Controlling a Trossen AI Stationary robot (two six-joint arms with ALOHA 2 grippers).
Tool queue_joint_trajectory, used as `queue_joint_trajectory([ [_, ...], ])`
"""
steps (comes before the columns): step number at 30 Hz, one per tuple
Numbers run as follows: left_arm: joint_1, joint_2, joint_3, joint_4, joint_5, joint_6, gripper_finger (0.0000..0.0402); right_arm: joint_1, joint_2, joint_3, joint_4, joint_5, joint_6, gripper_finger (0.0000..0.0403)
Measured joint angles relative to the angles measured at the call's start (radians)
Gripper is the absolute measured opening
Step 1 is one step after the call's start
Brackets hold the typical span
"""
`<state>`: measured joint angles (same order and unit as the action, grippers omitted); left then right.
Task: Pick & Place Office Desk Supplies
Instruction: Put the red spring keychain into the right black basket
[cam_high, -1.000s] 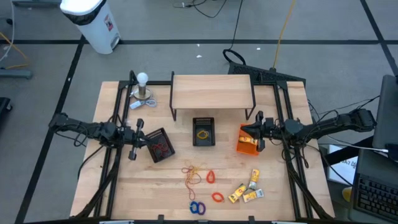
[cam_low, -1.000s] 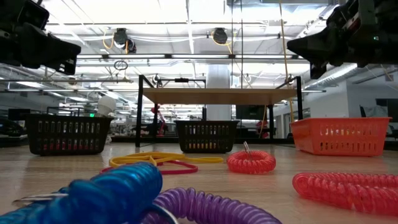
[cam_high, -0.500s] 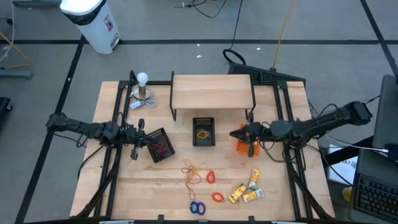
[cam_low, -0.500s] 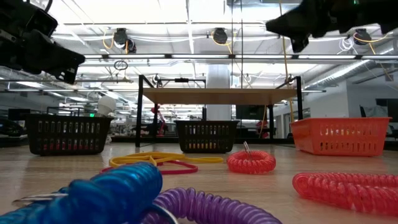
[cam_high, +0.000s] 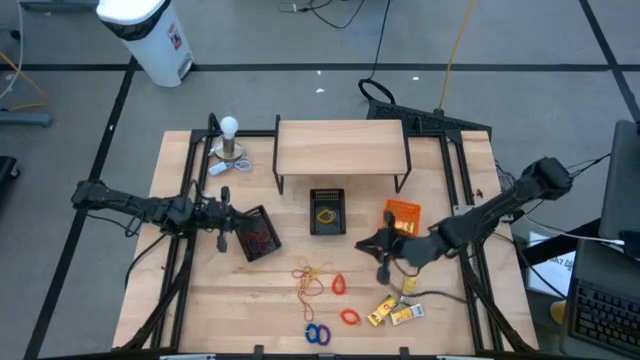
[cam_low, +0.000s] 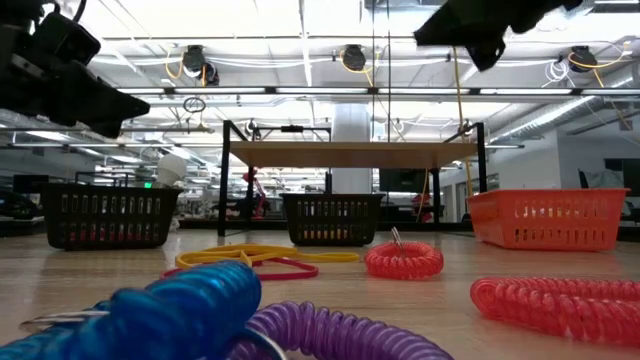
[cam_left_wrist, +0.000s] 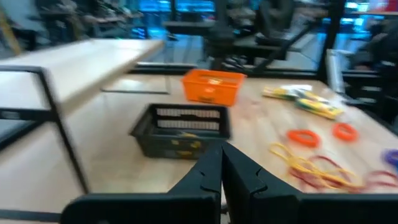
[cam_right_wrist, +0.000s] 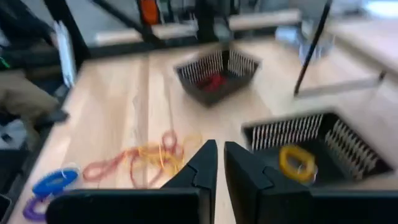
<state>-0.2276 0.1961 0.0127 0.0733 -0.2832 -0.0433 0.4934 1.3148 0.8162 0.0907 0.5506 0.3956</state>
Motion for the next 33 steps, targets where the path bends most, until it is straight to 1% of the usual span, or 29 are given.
queue_joint_trajectory([
  [2, 0.000, 0.001, -0.002, 0.027, -0.041, 0.009, 0.0007, 0.012, 0.071, 0.043, -0.025, -0.010, 0.063, 0.0032],
  [3, 0.000, 0.000, -0.002, 0.041, -0.055, 0.006, 0.0010, 0.016, 0.105, 0.068, -0.036, -0.034, 0.102, 0.0037],
  [5, 0.000, 0.000, -0.001, 0.038, -0.063, -0.013, 0.0018, 0.021, 0.173, 0.127, -0.075, -0.080, 0.178, 0.0044],
  [7, 0.000, 0.001, -0.001, 0.013, -0.063, -0.011, 0.0022, 0.030, 0.245, 0.179, -0.141, -0.099, 0.243, 0.0049],
  [10, 0.000, 0.000, -0.001, 0.011, -0.063, -0.005, 0.0023, 0.038, 0.340, 0.237, -0.199, -0.113, 0.312, 0.0052],
  [12, 0.000, 0.000, -0.001, 0.016, -0.072, -0.001, 0.0023, 0.039, 0.385, 0.279, -0.213, -0.132, 0.357, 0.0052],
  [15, 0.000, 0.000, 0.000, 0.034, -0.088, 0.005, 0.0024, 0.039, 0.440, 0.335, -0.241, -0.132, 0.384, 0.0052],
  [19, 0.000, 0.000, 0.000, 0.042, -0.103, 0.022, 0.0024, 0.039, 0.476, 0.368, -0.291, -0.136, 0.378, 0.0052],
  [24, 0.000, 0.000, 0.002, 0.063, -0.164, 0.033, 0.0024, 0.036, 0.480, 0.370, -0.306, -0.164, 0.340, 0.0053],
  [27, 0.000, 0.000, 0.002, 0.064, -0.171, 0.029, 0.0024, 0.037, 0.479, 0.370, -0.298, -0.188, 0.325, 0.0058],
  [30, 0.000, 0.000, 0.002, 0.055, -0.166, 0.008, 0.0024, 0.031, 0.479, 0.370, -0.298, -0.204, 0.368, 0.0080],
  [33, 0.000, 0.000, 0.002, 0.048, -0.165, 0.007, 0.0024, 0.018, 0.479, 0.370, -0.297, -0.245, 0.414, 0.0118],
])
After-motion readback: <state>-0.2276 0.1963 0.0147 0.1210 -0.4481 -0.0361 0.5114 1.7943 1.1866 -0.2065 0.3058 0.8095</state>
